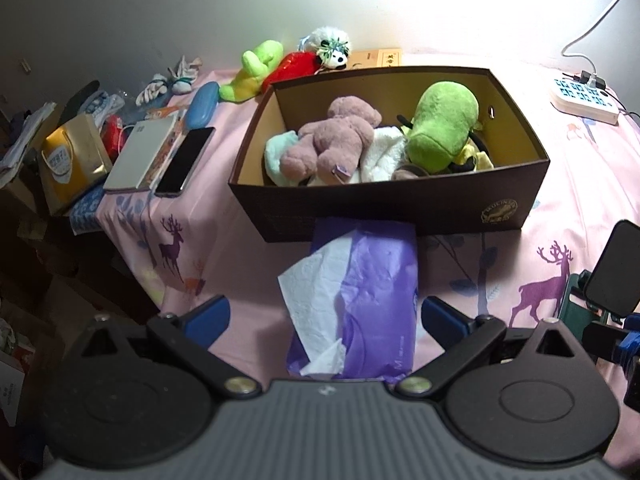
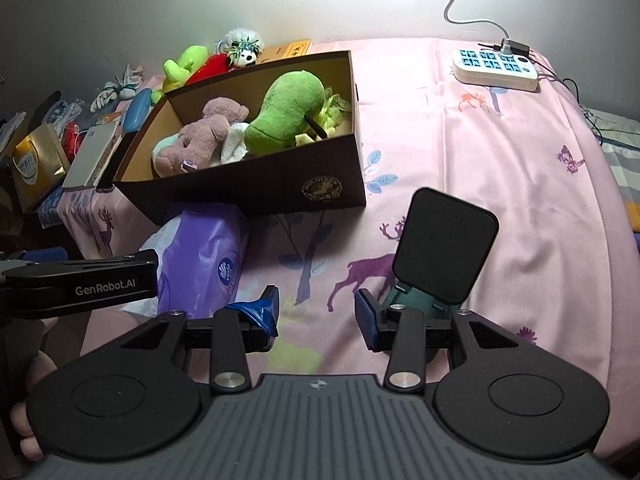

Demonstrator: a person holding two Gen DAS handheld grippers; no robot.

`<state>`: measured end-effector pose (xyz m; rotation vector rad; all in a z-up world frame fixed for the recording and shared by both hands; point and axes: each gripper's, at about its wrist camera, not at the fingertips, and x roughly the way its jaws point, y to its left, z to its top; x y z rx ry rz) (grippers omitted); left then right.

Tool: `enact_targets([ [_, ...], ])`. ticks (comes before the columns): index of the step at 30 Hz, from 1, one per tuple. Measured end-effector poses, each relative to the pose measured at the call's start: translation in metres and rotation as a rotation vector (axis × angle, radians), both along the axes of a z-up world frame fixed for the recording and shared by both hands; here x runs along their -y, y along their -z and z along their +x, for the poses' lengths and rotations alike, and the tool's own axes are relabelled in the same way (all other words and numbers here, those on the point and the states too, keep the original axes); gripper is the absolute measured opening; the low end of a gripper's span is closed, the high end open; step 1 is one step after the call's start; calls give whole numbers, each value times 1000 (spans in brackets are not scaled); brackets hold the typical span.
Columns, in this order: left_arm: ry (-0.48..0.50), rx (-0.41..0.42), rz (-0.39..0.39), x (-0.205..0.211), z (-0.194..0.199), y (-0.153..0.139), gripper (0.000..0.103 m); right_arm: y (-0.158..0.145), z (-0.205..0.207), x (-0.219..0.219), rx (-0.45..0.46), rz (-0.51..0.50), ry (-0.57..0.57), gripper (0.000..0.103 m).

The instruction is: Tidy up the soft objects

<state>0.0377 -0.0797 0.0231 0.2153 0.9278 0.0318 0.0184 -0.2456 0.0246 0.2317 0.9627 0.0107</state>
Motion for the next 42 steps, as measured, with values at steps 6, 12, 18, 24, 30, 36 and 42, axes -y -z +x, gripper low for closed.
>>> enact_targets([
  [6,2,39,-9,-16,19,-10,101,-13,18,-11,40,-18,22,25],
  [12,7,101,2,-29,39,-24,101,-27,37,-20,86,-22,48,25],
  [18,9,142,3,-37,59,-38,101,-38,55,-29,136,-35,58,26],
  [24,26,138,0,-40,75,-38,101,-37,64,-36,170,-46,79,26],
  [30,37,146,-14,-40,86,-34,101,-29,72,-39,179,-84,101,26],
  [36,40,148,-22,-39,100,-28,101,-23,82,-42,170,-97,116,26],
  [42,43,117,-47,-42,113,-19,101,-17,92,-43,154,-111,133,26],
])
